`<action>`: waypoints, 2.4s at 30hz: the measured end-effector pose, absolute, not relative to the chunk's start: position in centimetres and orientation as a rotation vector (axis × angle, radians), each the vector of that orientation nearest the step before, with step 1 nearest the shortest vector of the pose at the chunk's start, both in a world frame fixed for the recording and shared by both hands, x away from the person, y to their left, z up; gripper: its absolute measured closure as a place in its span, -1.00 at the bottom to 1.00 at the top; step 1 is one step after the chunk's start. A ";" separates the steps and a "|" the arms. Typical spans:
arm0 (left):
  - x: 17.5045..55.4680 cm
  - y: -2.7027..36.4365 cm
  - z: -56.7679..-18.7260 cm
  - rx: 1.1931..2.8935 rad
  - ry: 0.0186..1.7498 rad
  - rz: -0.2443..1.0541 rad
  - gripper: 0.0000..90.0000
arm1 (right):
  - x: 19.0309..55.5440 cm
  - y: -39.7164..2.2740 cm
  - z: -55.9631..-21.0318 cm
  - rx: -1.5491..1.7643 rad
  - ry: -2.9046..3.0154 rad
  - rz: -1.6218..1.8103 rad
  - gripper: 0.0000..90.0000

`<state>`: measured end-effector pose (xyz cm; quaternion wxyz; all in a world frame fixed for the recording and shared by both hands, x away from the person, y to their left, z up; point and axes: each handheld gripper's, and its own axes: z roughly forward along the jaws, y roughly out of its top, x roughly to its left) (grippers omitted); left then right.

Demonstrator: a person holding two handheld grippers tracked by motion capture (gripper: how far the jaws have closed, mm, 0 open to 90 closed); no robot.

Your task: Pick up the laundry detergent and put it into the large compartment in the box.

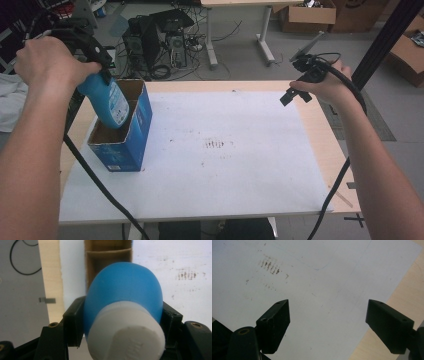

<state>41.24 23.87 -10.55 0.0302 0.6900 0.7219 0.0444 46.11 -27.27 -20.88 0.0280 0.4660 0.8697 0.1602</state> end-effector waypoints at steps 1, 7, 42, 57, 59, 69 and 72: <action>41.2 24.0 -10.7 2.117 2.239 0.139 -0.18 | 46.1 -27.3 -20.9 1.436 2.684 0.498 -0.56; 41.4 24.4 -11.6 2.108 2.282 0.160 -0.18 | 46.0 -27.4 -20.8 1.435 2.686 0.499 -0.56; 43.4 23.3 -22.1 2.206 2.315 0.050 -0.18 | 46.1 -28.4 -21.6 1.447 2.690 0.503 -0.56; 43.6 23.5 -25.0 2.243 2.317 0.048 -0.18 | 46.1 -28.3 -21.7 1.440 2.695 0.502 -0.56; 43.6 23.6 -25.4 2.249 2.320 0.044 -0.18 | 46.1 -28.3 -21.8 1.450 2.694 0.499 -0.56; 43.5 23.7 -26.5 2.259 2.323 0.051 -0.18 | 46.2 -28.3 -21.9 1.448 2.697 0.500 -0.56; 43.6 23.6 -26.8 2.267 2.321 0.055 -0.18 | 46.2 -28.3 -22.0 1.444 2.698 0.499 -0.56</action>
